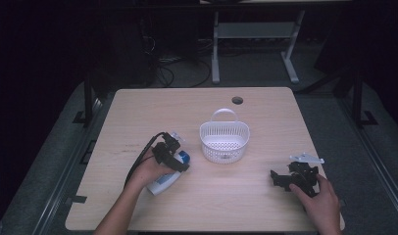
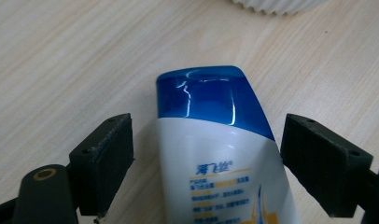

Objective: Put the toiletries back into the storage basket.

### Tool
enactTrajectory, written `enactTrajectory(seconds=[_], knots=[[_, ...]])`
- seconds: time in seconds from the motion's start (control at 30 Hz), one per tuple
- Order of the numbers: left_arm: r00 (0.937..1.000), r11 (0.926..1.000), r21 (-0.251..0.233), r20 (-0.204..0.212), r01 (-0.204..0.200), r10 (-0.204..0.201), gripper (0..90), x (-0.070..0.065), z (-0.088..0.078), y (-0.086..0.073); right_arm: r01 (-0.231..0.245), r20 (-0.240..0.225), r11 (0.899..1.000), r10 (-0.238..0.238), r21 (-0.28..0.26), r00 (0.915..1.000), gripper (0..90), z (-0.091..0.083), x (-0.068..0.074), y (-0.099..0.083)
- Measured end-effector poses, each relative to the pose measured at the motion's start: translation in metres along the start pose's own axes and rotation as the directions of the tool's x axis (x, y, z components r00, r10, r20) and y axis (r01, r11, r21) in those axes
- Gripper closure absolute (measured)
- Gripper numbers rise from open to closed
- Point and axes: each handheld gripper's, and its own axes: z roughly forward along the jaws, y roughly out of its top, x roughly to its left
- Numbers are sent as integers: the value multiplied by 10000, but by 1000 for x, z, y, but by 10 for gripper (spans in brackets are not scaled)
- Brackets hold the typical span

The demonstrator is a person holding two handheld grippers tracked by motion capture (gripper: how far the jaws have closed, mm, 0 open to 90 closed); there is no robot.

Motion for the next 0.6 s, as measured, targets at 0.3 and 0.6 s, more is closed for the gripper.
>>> enactTrajectory(seconds=[0.3, 0.6], knots=[[9995, 9988, 456, -226, -191, 202, 187, -6, 6, 1, -2, 0, 10000, 2, -3, 10000, 0, 0, 0, 0], [9981, 9977, 641, -552, -240, 275, 255, -9, 5, 1, -1, 0, 10000, 1, -2, 10000, 0, 0, 0, 0]])
